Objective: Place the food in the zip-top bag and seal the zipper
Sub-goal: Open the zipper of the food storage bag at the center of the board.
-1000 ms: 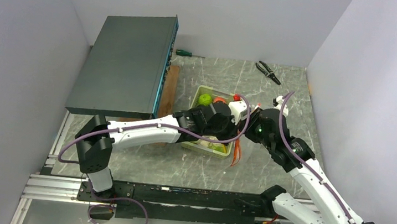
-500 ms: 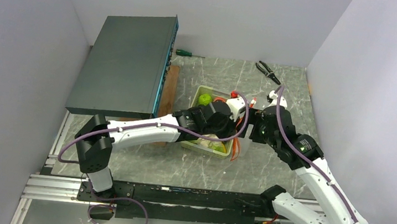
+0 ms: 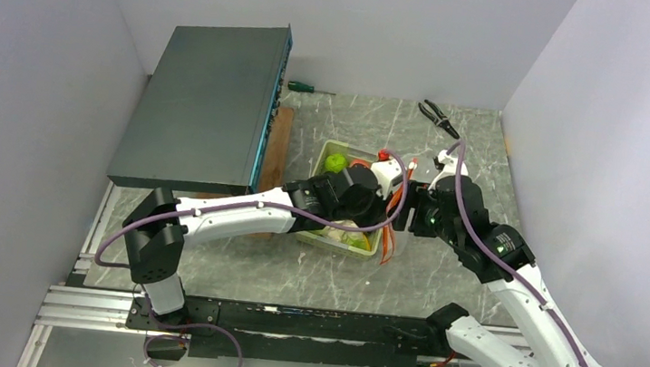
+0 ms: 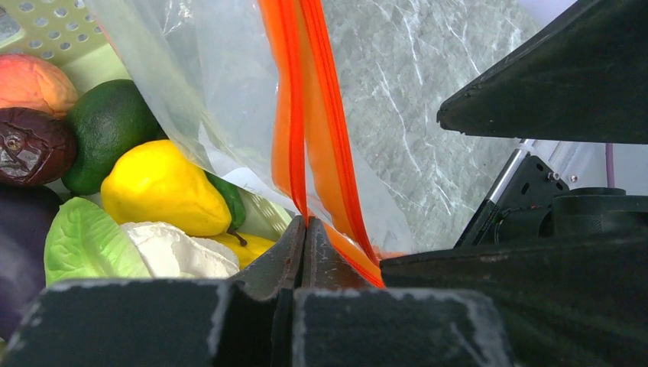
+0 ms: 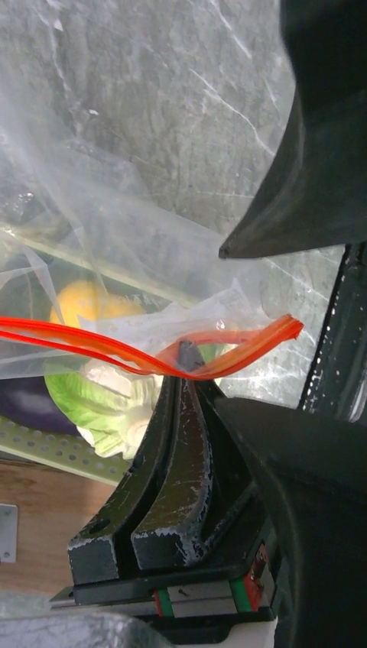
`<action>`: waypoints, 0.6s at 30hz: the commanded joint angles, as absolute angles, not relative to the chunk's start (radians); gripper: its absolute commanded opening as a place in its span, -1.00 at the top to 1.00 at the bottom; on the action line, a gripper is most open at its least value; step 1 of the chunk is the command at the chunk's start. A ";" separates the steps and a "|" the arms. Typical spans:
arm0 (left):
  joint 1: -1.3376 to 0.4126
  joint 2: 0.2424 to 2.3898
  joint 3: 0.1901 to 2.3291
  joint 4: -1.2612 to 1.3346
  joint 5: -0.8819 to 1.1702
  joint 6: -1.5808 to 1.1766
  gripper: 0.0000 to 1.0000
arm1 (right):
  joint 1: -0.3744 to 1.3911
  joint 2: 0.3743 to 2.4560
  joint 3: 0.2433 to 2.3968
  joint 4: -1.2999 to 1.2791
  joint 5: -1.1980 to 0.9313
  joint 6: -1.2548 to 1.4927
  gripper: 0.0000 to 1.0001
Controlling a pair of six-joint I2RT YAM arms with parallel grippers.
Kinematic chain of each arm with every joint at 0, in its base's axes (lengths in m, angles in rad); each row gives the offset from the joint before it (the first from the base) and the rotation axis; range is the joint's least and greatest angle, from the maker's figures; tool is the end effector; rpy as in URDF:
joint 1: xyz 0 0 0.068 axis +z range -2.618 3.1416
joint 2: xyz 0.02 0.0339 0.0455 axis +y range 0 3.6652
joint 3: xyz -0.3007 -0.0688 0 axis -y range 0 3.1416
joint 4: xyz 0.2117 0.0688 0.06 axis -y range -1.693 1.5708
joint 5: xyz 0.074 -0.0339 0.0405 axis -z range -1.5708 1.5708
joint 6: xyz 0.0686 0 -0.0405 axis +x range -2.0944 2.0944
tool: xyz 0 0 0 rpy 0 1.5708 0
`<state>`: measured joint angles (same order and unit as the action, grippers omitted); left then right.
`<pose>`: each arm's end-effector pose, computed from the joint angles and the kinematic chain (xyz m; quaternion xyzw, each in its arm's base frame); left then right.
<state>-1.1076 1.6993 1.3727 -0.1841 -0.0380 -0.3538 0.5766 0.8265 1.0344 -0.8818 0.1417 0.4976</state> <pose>0.1822 -0.3591 0.3310 0.3086 0.8056 -0.3251 0.3874 0.1075 0.0584 0.3485 -0.0048 0.8994 0.1665 0.4042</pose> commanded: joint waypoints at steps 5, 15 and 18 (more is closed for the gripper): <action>-1.111 1.651 1.362 -0.130 -0.028 -0.352 1.00 | 0.578 0.802 1.009 -0.768 0.125 0.507 -0.10; -1.111 1.632 1.366 -0.134 -0.023 -0.349 1.00 | 0.578 0.880 0.962 -0.656 0.081 0.531 0.00; -1.111 1.611 1.360 -0.134 -0.049 -0.341 1.00 | 0.577 0.892 0.947 -0.661 0.155 0.567 0.28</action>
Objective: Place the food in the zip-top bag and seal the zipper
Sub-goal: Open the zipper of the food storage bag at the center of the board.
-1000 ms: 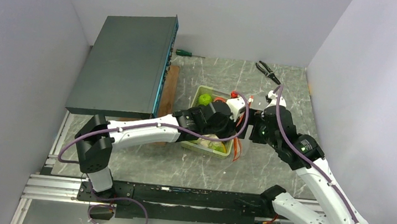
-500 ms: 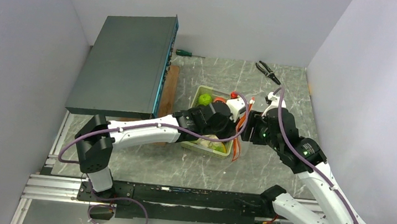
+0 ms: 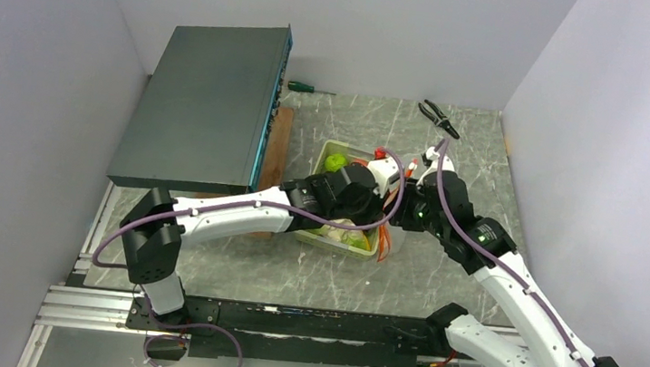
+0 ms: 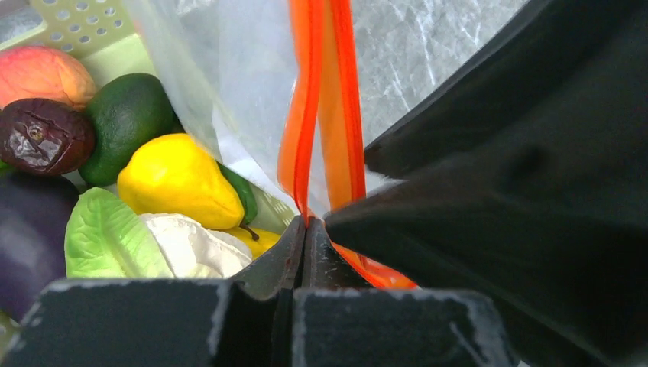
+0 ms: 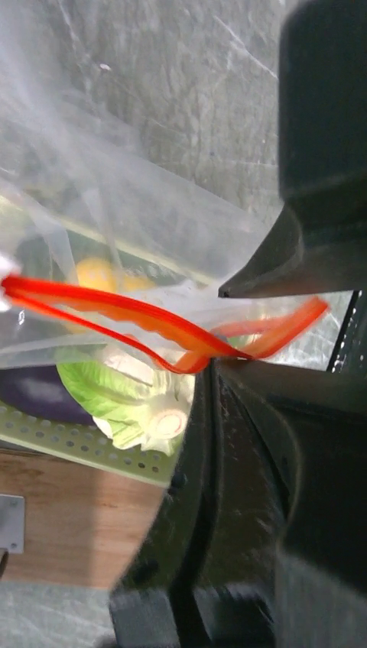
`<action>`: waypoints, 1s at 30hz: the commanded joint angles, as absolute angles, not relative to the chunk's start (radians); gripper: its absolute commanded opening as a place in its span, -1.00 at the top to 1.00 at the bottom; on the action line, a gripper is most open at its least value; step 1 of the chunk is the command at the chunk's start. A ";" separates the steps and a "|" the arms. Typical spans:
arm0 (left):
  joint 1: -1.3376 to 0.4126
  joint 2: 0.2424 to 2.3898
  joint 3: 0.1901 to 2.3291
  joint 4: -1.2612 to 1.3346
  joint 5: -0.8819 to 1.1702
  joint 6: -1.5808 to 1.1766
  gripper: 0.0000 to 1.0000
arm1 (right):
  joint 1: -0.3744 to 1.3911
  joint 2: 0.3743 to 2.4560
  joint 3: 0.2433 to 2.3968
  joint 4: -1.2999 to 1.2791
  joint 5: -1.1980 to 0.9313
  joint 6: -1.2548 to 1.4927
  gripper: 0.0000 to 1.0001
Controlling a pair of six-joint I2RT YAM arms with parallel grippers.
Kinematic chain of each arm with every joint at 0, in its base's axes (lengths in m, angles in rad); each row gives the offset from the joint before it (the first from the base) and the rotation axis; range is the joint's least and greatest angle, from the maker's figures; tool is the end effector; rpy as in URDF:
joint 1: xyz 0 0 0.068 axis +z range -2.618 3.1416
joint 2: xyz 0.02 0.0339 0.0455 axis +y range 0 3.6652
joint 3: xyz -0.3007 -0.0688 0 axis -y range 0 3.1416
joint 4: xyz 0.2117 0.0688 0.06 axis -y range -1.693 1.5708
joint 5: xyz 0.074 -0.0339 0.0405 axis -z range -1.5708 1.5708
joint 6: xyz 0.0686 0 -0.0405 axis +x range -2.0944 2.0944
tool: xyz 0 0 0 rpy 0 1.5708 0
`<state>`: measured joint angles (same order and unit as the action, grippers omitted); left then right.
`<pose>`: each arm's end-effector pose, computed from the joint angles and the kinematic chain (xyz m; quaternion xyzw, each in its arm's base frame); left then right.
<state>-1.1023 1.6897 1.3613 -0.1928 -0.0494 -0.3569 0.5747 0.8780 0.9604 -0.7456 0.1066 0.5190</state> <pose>0.1832 -0.3545 0.3296 0.3035 0.8103 -0.3179 0.3876 0.1266 0.0733 0.3345 -0.0016 0.8978 0.1867 0.3988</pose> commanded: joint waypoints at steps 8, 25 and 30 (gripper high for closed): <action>-1.111 1.598 1.373 -0.195 -0.187 -0.386 1.00 | 0.576 0.846 0.910 -0.764 0.449 0.742 1.00; -1.111 1.554 1.324 -0.203 -0.344 -0.422 1.00 | 0.573 0.796 0.949 -1.009 0.787 0.846 1.00; -1.111 1.541 1.317 -0.185 -0.337 -0.412 1.00 | 0.574 0.775 0.928 -0.914 0.682 0.769 1.00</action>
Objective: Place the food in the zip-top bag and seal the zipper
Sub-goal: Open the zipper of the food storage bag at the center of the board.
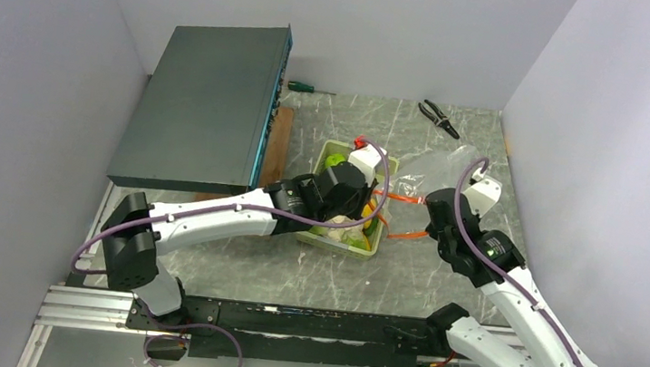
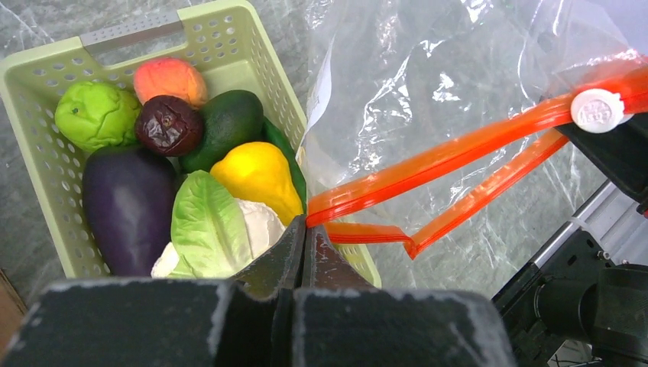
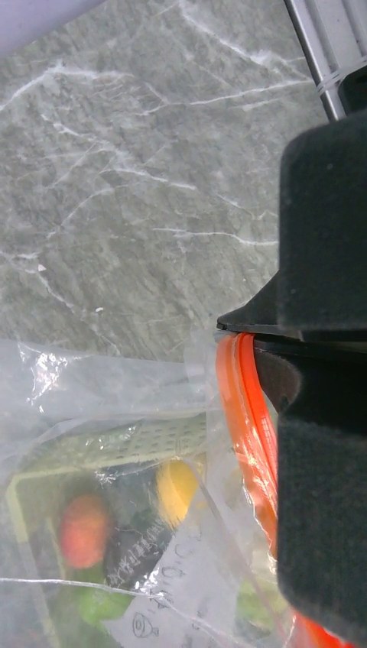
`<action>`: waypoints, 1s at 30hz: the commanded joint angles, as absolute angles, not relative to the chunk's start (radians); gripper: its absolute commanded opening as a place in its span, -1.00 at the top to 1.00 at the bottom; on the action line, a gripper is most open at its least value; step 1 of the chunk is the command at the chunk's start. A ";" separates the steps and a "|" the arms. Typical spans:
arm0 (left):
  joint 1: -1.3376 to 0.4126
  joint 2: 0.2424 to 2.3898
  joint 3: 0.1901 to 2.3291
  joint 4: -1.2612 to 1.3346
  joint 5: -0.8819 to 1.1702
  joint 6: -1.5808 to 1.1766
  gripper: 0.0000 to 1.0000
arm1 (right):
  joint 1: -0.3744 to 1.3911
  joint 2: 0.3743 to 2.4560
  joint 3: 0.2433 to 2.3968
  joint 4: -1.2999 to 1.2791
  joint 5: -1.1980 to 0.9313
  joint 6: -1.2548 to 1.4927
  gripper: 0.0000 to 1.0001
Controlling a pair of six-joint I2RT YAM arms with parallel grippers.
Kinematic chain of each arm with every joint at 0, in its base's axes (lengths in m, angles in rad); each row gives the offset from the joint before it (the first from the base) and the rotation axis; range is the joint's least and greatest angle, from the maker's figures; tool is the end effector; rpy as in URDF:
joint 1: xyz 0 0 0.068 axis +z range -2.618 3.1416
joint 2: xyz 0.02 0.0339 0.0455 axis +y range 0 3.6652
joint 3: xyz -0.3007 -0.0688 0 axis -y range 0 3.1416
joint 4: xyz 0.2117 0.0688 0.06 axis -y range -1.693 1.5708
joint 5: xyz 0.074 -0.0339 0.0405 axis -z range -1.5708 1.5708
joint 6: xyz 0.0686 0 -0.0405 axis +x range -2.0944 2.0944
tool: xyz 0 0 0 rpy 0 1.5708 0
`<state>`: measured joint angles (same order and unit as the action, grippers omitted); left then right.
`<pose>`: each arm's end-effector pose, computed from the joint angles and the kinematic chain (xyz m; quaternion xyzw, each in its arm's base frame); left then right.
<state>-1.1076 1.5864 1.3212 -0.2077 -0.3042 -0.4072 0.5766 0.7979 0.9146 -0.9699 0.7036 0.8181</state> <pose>0.1832 -0.3208 0.3531 0.2150 0.8192 -0.2604 0.4636 0.1050 0.0153 0.3179 0.2260 0.8580 -0.0356 0.4599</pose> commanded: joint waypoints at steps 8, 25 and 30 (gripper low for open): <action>-1.111 1.576 1.322 -0.169 -0.243 -0.421 1.00 | 0.574 0.781 0.907 -0.779 0.481 0.646 1.00; -1.111 1.581 1.346 -0.152 -0.114 -0.414 1.00 | 0.575 0.794 0.918 -0.669 0.301 0.506 0.23; -1.111 1.583 1.354 -0.160 -0.119 -0.416 1.00 | 0.575 0.807 0.933 -0.692 0.332 0.522 0.81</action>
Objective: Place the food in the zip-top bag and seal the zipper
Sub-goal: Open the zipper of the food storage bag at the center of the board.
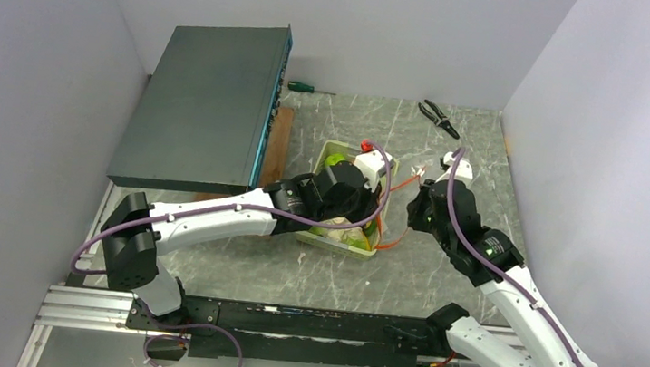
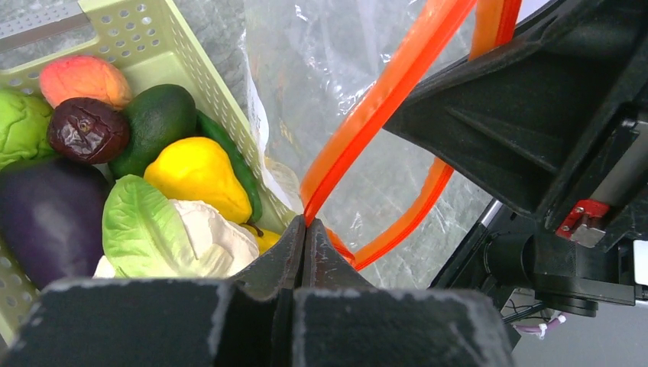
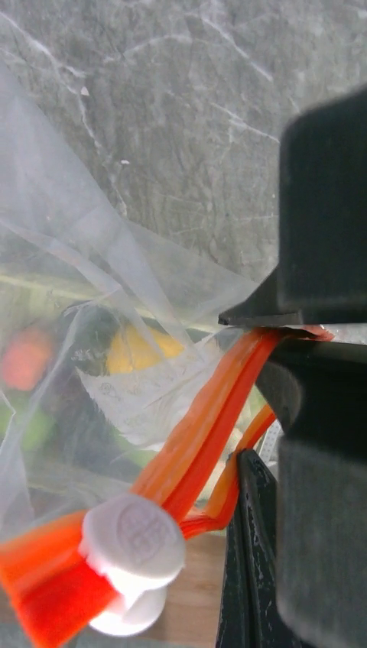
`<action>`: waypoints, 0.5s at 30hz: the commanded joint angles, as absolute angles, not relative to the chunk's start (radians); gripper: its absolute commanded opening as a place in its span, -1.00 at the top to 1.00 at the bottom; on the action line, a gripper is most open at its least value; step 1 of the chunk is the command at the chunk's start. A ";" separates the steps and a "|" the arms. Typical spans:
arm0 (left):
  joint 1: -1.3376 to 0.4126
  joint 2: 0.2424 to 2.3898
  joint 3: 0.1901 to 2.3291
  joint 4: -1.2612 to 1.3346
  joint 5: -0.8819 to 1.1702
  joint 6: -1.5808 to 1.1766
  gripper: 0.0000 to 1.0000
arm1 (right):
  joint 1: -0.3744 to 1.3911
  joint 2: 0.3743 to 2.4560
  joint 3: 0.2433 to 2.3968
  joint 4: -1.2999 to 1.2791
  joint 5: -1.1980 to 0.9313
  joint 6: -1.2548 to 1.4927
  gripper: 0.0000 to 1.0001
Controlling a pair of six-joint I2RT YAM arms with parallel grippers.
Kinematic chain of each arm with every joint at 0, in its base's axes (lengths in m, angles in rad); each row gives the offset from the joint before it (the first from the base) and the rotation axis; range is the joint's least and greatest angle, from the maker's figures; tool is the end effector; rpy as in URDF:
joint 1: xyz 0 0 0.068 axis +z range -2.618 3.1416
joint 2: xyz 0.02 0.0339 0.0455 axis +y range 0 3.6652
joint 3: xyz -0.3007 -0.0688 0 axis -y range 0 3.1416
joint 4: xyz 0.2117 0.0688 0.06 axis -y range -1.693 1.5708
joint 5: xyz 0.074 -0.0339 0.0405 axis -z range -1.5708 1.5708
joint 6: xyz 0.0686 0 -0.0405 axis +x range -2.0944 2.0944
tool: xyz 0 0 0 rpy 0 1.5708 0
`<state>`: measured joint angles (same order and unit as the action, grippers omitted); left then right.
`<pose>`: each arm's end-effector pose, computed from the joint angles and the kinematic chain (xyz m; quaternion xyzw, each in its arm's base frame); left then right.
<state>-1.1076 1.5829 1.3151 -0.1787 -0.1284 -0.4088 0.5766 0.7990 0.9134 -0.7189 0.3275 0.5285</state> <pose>0.1740 -0.3287 0.3547 0.2569 0.8051 -0.3263 0.4235 0.1194 0.0513 0.3338 0.0547 0.8753 0.1177 0.4659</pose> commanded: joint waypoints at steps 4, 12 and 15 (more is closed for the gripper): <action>-1.111 1.606 1.397 -0.207 -0.096 -0.409 0.65 | 0.575 0.874 1.074 -0.884 0.405 0.591 1.00; -1.111 1.496 1.271 -0.072 -0.083 -0.371 -0.80 | 0.560 1.048 1.271 -1.315 0.548 0.730 1.00; -1.113 1.441 1.227 -0.032 -0.143 -0.341 -0.85 | 0.556 1.103 1.302 -1.442 0.592 0.773 1.00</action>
